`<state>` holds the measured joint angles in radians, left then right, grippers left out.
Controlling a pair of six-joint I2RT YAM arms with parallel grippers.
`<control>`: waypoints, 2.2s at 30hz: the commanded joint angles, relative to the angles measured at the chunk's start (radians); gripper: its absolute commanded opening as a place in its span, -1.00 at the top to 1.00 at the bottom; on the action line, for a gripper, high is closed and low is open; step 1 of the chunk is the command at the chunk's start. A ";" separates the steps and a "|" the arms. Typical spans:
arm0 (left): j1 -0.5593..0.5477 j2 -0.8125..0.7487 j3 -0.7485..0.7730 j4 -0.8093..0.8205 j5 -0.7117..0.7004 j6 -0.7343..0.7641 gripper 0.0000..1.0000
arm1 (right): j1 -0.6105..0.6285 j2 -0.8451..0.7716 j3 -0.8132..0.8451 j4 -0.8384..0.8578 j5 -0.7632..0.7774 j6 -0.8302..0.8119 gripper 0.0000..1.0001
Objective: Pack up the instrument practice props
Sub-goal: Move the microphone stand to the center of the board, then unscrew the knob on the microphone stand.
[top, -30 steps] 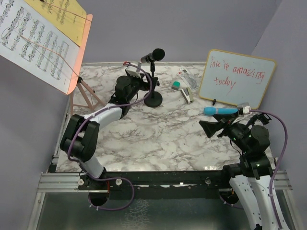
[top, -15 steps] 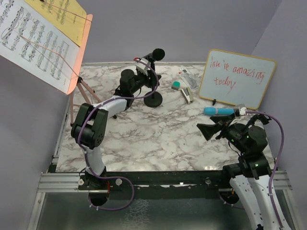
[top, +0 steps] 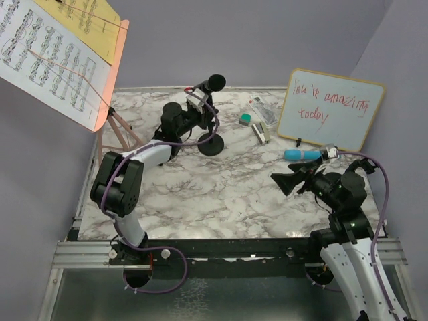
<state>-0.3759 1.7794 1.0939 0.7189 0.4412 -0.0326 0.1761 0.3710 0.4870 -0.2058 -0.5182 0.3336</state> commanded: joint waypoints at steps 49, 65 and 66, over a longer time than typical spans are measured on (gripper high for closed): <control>-0.333 -0.605 -0.591 0.057 0.056 0.012 1.00 | 0.275 1.050 0.067 0.904 -0.461 0.038 -0.25; -0.334 -0.611 -0.586 0.065 0.048 -0.010 1.00 | 0.291 1.159 0.114 1.027 -0.562 0.048 0.12; -0.334 -0.610 -0.586 0.065 0.048 -0.010 1.00 | 0.292 1.162 0.116 1.029 -0.566 0.048 0.16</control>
<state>-0.7010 1.1931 0.5095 0.7464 0.4854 -0.0254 0.4591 1.5085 0.5755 0.7757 -1.0340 0.3897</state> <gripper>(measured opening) 0.209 0.448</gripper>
